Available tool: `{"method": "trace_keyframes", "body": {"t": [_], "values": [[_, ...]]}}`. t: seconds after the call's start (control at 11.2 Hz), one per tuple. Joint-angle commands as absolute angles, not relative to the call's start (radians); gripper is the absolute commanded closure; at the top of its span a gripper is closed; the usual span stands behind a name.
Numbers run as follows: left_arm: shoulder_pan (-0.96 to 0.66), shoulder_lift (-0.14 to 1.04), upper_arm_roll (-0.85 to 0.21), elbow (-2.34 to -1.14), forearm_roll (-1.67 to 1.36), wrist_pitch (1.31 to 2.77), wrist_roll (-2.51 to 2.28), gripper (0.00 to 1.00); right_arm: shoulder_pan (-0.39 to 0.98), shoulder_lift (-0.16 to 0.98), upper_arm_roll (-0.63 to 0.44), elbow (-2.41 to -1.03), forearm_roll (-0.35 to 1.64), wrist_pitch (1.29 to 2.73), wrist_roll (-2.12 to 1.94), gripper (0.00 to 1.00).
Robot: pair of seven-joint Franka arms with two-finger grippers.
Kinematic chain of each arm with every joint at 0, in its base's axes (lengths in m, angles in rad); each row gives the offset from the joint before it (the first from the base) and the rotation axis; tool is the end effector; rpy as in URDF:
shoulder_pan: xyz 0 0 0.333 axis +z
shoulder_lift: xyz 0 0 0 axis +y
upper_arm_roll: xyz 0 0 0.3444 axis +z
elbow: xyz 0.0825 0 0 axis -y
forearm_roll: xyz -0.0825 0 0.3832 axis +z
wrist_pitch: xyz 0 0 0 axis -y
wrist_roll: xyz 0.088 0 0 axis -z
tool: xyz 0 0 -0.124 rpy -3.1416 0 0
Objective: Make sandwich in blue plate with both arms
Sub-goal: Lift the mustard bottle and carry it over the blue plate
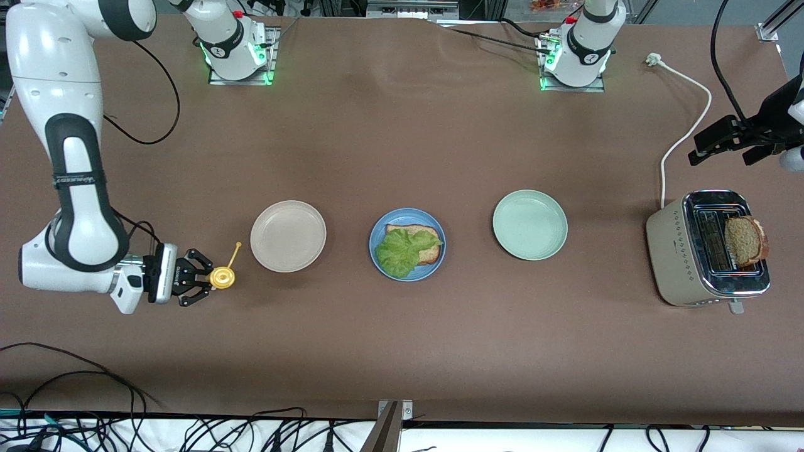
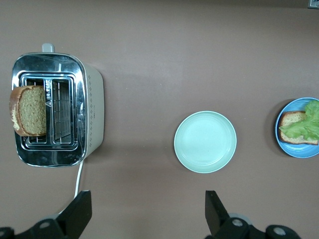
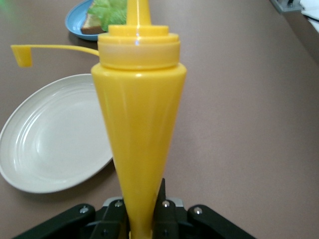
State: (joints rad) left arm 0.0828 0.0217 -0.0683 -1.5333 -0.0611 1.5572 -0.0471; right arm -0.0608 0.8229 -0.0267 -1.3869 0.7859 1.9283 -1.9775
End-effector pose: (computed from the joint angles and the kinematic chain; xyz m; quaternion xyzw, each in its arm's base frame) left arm 0.5601 0.0009 0.6405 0.9990 0.0303 0.0006 0.0313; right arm 0.7327 0.0004 0.2199 -0.6842 -0.6390 -0.2144 0.2784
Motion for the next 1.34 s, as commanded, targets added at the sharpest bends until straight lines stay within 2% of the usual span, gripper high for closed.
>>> {"method": "trace_keyframes", "body": {"t": [0.0,0.54,0.99,1.25], "values": [[0.094,0.034,-0.069,-1.509,-0.095,1.551,-0.02,0.0,0.032,0.738,-0.037,-1.401,0.62,1.991,-1.682,1.0],[0.097,0.04,-0.069,-1.509,-0.094,1.551,-0.018,0.0,0.227,0.681,-0.038,-1.358,0.338,2.006,-1.139,1.0],[0.109,0.04,-0.069,-1.509,-0.095,1.551,-0.018,0.0,0.46,0.66,-0.049,-1.347,0.082,1.982,-0.607,1.0],[0.109,0.04,-0.069,-1.508,-0.095,1.551,-0.018,0.0,0.612,0.666,-0.029,-1.347,-0.171,1.968,-0.314,1.0]]}}
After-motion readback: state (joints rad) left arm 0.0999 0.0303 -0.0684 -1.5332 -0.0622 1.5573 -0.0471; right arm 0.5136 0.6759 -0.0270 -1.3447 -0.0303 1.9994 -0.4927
